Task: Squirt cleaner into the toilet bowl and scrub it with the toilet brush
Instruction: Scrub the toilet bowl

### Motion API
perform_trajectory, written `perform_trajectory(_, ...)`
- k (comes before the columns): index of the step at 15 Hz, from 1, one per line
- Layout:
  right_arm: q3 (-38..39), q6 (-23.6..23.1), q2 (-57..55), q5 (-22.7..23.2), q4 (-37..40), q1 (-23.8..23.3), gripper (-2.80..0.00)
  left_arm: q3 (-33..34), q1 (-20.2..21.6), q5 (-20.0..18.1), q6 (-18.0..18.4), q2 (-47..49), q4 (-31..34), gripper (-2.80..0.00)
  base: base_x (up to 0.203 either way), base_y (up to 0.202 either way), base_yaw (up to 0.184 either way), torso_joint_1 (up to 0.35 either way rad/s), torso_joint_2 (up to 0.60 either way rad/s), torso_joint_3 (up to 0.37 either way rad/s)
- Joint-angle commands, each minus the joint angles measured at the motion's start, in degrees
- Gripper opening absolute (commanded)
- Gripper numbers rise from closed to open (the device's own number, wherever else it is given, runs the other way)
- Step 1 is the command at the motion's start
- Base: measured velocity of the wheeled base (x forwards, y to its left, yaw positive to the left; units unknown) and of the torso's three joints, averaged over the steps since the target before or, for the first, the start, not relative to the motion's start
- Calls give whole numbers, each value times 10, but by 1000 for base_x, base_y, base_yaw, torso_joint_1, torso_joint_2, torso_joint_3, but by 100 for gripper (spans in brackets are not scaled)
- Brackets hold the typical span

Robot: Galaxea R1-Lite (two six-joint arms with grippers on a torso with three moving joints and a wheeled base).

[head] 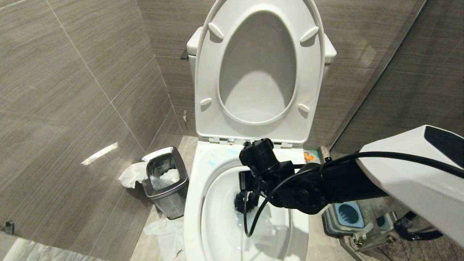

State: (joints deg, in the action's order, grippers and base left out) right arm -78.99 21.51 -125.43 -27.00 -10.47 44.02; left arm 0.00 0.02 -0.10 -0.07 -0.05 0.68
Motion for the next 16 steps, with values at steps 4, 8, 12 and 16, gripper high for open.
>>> perform_trajectory(4,26,-21,168,-4,39,6,-280,0,0,0,0,1,0,-280,0,0,0,0,0,0)
perform_trajectory(8,31,-22,188,-4,61,6,-280,0,0,0,0,1,0,-280,0,0,0,0,0,0)
perform_trajectory(12,28,-17,147,-2,56,6,-280,0,1,0,0,1,0,-280,0,0,0,0,0,0)
perform_trajectory(16,23,9,78,-1,47,6,-280,0,0,0,0,1,0,-280,0,0,0,0,0,0)
